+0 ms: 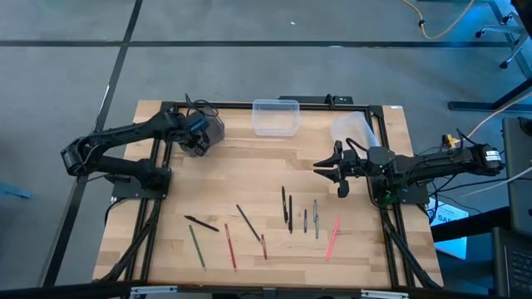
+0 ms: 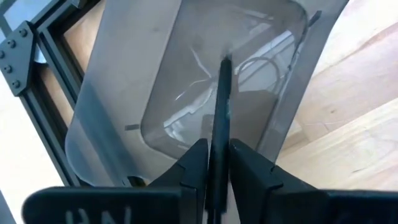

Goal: Sort crayons/erasers/pens/pencils in bins
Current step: Put the center black pen into the black bin, then put the black pen into the black bin

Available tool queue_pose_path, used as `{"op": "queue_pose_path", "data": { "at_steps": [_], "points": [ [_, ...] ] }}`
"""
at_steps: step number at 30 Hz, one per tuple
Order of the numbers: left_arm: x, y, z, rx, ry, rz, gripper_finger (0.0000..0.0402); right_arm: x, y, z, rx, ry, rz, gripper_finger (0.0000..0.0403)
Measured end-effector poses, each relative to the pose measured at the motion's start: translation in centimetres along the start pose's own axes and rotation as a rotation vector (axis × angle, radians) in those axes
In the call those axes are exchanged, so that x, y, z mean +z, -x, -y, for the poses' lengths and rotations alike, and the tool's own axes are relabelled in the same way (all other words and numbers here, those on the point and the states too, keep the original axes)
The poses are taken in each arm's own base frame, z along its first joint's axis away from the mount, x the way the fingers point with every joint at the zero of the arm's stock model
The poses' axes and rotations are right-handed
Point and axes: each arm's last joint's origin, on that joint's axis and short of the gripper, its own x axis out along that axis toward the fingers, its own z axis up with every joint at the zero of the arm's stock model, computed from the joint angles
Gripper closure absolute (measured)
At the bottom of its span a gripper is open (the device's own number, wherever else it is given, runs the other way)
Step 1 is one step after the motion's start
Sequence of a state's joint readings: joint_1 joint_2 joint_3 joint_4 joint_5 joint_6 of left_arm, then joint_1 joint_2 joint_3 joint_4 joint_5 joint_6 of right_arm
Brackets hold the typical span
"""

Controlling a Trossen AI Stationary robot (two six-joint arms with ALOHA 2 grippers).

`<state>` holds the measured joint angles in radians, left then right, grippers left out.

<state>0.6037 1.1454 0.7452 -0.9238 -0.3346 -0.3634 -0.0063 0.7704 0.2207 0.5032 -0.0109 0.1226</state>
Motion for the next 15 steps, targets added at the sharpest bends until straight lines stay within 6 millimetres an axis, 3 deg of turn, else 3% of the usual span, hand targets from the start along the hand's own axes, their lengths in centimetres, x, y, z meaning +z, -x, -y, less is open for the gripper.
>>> {"op": "queue_pose_path", "data": {
  "at_steps": [15],
  "points": [
    [0.03,0.00,-0.06,0.022,-0.006,0.009,0.0335,0.00,0.00,0.00,0.000,0.000,0.000,0.0305]
  ]
}}
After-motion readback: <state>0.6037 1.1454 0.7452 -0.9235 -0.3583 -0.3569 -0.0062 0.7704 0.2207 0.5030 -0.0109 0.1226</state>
